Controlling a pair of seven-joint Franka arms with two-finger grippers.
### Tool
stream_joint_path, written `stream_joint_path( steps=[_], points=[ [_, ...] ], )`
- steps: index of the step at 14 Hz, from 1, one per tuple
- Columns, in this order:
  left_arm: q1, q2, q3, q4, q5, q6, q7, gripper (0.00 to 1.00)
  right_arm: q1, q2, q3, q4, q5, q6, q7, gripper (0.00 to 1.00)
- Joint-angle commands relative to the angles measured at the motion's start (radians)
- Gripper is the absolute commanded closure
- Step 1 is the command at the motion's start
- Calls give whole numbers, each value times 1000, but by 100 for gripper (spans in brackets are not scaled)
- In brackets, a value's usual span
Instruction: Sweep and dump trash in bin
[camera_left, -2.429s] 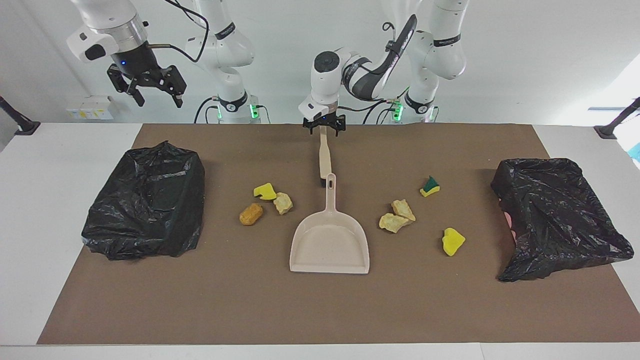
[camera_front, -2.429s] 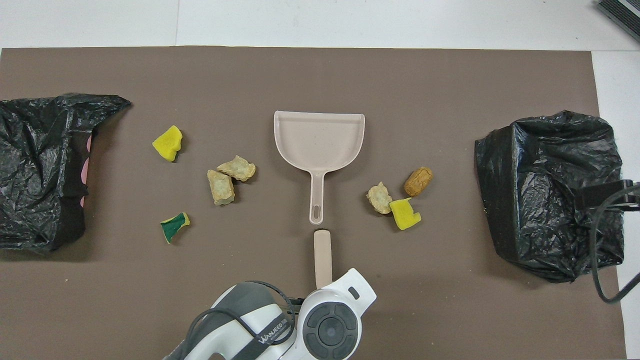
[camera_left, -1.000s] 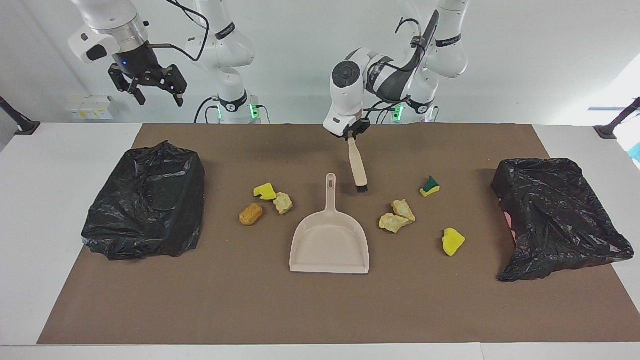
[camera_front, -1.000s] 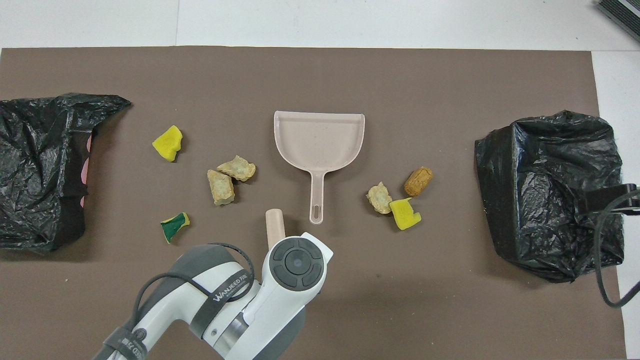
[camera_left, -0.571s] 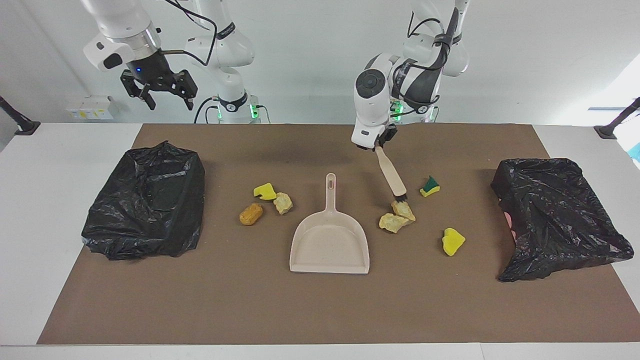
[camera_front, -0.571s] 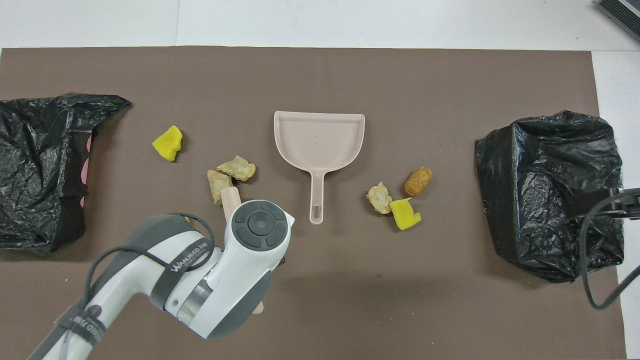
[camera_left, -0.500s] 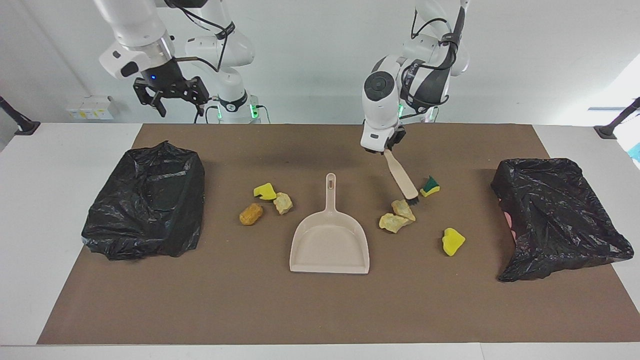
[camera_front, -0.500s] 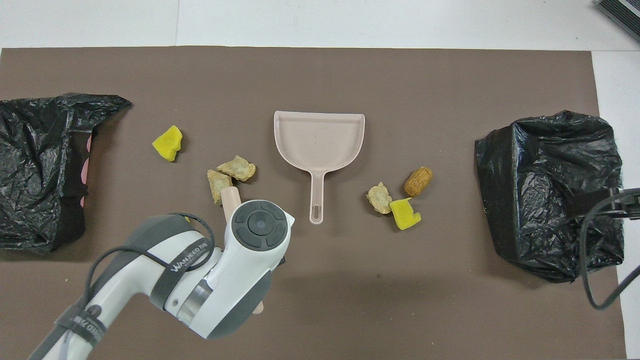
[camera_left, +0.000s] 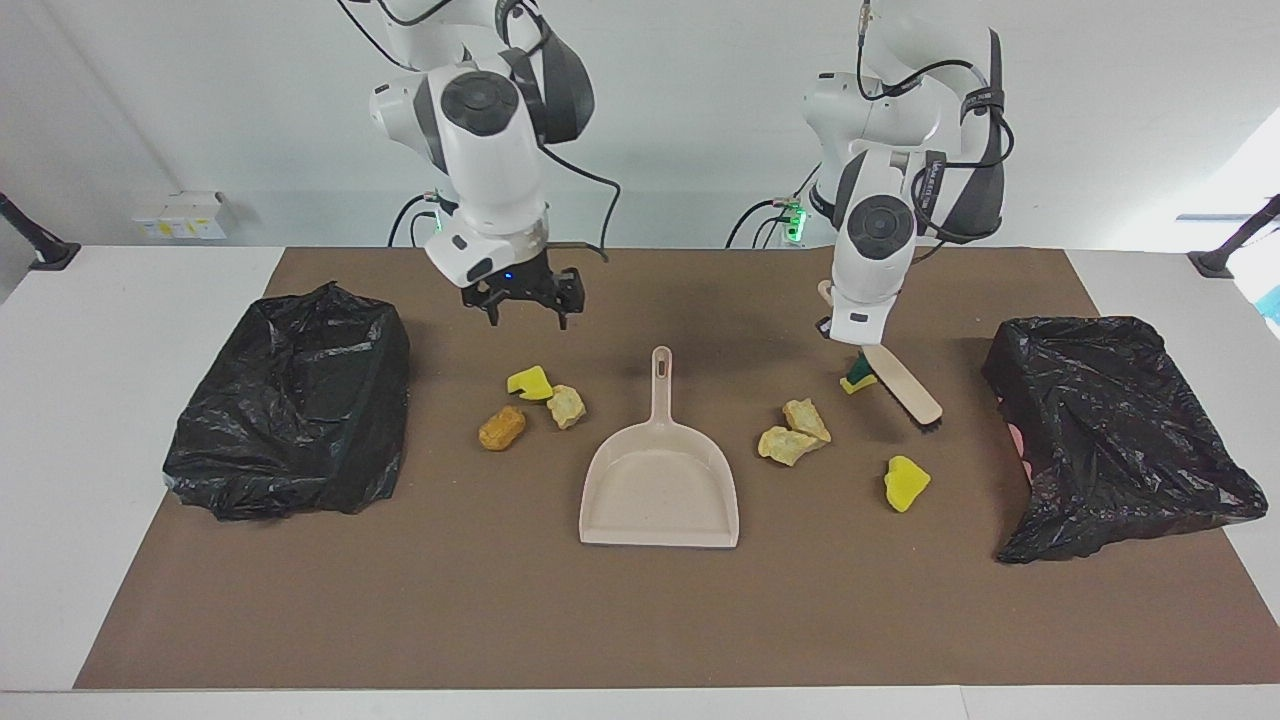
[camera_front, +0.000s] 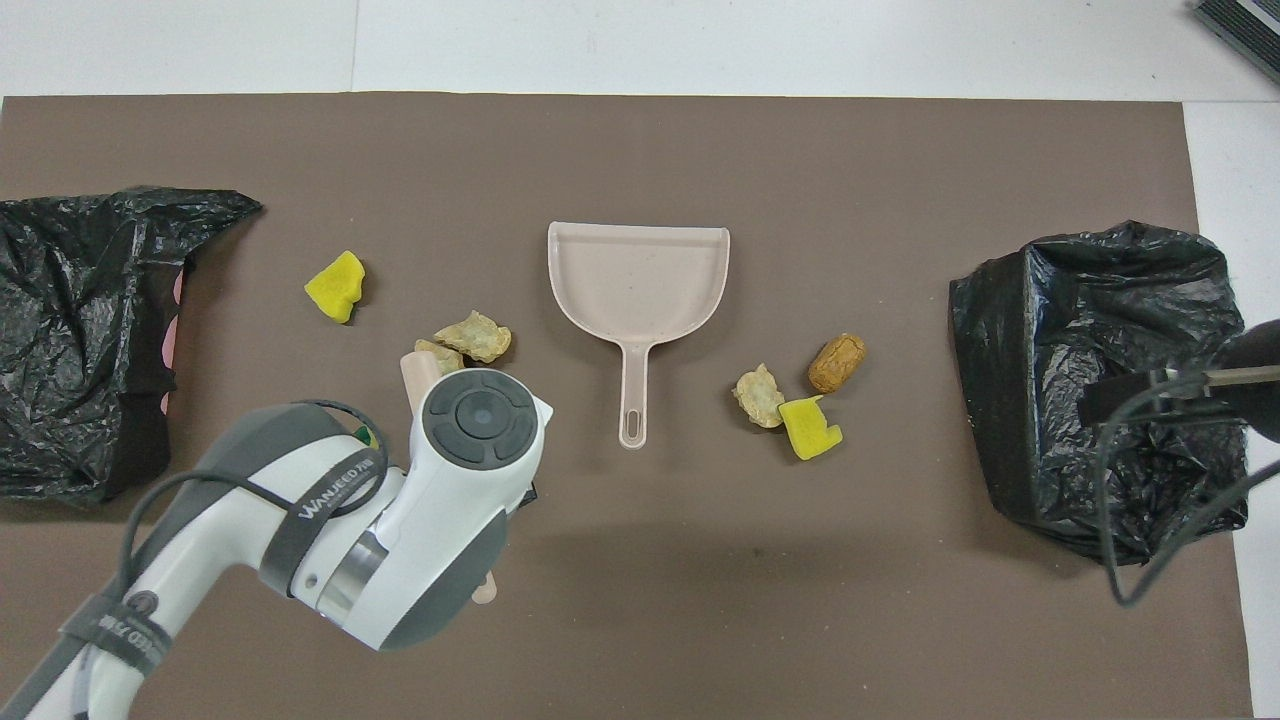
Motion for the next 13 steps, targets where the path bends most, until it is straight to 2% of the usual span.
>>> stream_joint_path(
  steps=[1,3,5,7,9,12,13],
  points=[
    [47,-49,-15,-81,11,-12,0,100,62,100,-5,59,29,69,89,0],
    [49,-84,-17,-162,-1,88,43,100,115,154,-5,62,25,106,141,0],
    [47,-90,-15,-195,-94,174,122,100,123,209,-3,65,37,162,204,0],
    [35,-90,-18,-198,-154,180,243,100,174,260,-2,71,40,211,210,0],
    [7,-89,-21,-195,-240,209,340,100,173,269,0,68,45,249,204,0],
    [-45,-71,-21,-175,-323,294,365,100,184,286,1,57,89,300,192,0],
    [-51,-66,-21,-155,-331,286,360,100,179,289,1,56,89,300,178,0]
  ],
)
